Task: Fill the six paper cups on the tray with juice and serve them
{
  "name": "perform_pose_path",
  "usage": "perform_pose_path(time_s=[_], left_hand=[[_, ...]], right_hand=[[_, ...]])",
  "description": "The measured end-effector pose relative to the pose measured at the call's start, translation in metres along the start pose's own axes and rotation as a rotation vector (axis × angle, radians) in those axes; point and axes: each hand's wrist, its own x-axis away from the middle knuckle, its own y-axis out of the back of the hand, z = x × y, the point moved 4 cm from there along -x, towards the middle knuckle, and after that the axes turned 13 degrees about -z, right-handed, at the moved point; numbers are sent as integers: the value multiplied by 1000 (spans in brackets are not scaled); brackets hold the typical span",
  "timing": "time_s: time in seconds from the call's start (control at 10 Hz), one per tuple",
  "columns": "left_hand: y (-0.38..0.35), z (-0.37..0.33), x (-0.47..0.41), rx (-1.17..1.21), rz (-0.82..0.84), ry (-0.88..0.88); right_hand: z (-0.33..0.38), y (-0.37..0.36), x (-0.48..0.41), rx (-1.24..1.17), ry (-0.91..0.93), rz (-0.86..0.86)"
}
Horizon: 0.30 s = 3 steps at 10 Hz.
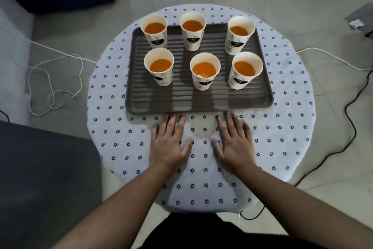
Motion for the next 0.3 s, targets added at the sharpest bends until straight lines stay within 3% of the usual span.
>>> perform_pose_path(time_s=[0.2, 0.3], left_hand=[[0, 0, 0, 5, -12, 10], [3, -2, 0, 8, -18, 16]], right_hand=[[3, 3, 2, -4, -29, 36], [7, 33, -11, 22, 13, 225]])
